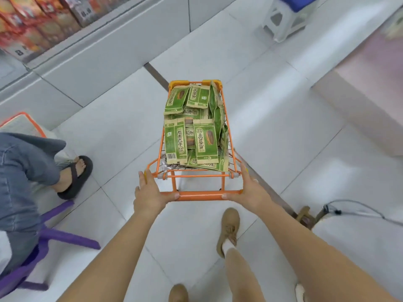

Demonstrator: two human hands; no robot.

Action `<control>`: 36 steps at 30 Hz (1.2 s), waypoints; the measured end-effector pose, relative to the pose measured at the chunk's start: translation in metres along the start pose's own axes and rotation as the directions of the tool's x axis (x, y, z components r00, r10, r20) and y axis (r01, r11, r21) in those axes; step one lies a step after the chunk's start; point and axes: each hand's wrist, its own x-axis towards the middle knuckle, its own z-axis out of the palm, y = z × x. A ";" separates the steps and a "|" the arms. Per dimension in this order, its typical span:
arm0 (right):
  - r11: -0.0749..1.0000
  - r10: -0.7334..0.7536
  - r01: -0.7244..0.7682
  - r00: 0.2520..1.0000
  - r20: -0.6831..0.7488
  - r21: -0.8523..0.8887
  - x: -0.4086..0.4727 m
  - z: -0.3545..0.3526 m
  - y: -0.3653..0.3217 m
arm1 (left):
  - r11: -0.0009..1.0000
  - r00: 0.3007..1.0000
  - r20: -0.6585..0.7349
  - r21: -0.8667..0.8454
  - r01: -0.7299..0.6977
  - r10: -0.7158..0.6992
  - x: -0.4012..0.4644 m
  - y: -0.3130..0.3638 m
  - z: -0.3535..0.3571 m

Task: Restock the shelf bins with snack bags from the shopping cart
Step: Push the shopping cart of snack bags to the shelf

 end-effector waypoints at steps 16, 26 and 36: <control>0.992 0.097 -0.100 0.995 -0.037 -0.082 0.258 -0.266 -0.119 | 0.994 0.996 -0.014 0.074 -0.084 0.085 0.254 0.302 -0.096; 0.972 0.103 -0.107 0.994 -0.033 -0.208 0.425 -0.431 -0.192 | 0.988 0.987 -0.046 0.017 -0.151 0.152 0.412 0.478 -0.168; 0.877 -0.015 0.099 0.984 0.180 -0.470 0.570 -0.599 -0.254 | 0.778 0.869 -0.198 -0.564 0.277 -0.453 0.517 0.641 -0.175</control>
